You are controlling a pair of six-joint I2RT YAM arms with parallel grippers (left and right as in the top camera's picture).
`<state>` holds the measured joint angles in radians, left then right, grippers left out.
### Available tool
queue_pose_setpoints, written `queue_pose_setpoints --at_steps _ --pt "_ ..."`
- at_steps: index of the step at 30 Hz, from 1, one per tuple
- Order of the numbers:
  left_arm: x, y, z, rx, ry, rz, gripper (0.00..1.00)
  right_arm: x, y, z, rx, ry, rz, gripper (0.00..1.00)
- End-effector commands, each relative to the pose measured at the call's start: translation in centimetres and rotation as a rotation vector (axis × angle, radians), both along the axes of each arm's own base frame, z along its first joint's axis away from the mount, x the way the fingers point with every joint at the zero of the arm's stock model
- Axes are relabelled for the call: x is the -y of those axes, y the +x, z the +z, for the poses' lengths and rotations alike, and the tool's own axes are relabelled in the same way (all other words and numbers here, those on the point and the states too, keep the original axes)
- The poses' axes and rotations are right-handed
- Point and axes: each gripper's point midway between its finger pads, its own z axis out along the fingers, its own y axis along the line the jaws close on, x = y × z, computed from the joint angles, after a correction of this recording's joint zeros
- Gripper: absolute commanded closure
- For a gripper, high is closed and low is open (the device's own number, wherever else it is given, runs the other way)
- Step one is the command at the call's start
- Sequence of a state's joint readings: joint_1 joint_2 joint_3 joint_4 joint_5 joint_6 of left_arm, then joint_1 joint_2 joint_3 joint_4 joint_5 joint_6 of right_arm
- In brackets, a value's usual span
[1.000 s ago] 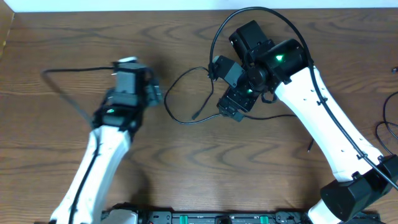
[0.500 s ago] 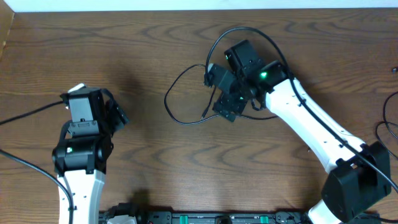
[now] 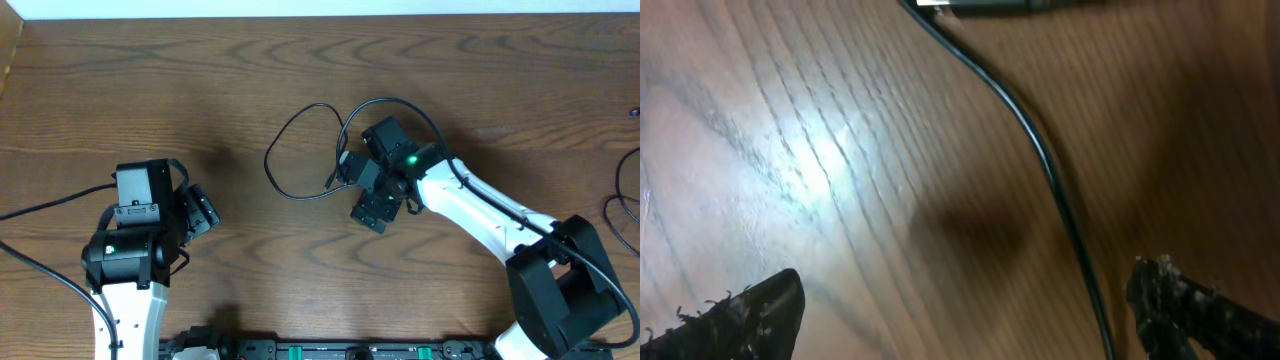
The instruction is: Untangle cables
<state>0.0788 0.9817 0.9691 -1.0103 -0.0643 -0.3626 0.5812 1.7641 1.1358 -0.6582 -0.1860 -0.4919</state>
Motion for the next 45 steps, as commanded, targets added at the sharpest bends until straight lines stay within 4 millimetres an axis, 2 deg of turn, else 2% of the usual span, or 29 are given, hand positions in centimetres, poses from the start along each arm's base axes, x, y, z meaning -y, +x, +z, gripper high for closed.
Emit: queue_pose_setpoints --at_steps 1,10,15,20,32,34,35,37,38,41,45 --pt "0.9 0.1 0.4 0.014 -0.053 -0.021 0.15 -0.5 -0.2 -0.1 0.02 0.018 0.023 0.01" --pt "1.8 0.2 0.3 0.017 -0.098 -0.043 0.15 -0.7 0.0 -1.4 0.057 0.043 0.024 0.01" --pt "1.8 -0.1 0.2 0.004 -0.096 -0.049 0.15 -0.9 0.3 -2.2 0.092 0.066 0.024 0.09" --pt "1.8 -0.2 0.1 -0.004 -0.094 -0.053 0.15 -1.0 0.6 -2.7 0.129 0.09 0.021 0.11" --pt "1.8 -0.3 0.1 -0.009 -0.095 -0.052 0.15 -0.8 1.1 -4.8 0.21 0.148 -0.006 0.26" --pt "1.8 -0.4 0.1 -0.01 -0.095 -0.052 0.15 -0.7 1.2 -5.0 0.201 0.152 -0.028 0.36" --pt "1.8 -0.4 0.1 -0.01 -0.095 -0.052 0.15 -0.7 1.4 -5.1 0.201 0.159 -0.043 0.46" --pt "1.8 -0.4 0.1 -0.01 -0.095 -0.052 0.15 -1.0 2.0 -4.7 0.213 0.181 -0.074 0.9" --pt "1.8 -0.4 0.1 -0.01 -0.096 -0.052 0.15 -1.1 2.4 -4.5 0.224 0.194 -0.102 0.99" --pt "1.8 -0.4 0.1 -0.01 -0.096 -0.052 0.15 -1.0 4.2 -3.2 0.27 0.224 -0.217 0.99" --pt "1.8 -0.6 -0.1 -0.023 -0.097 -0.051 0.15 0.2 6.9 0.0 0.359 0.254 -0.391 0.99"
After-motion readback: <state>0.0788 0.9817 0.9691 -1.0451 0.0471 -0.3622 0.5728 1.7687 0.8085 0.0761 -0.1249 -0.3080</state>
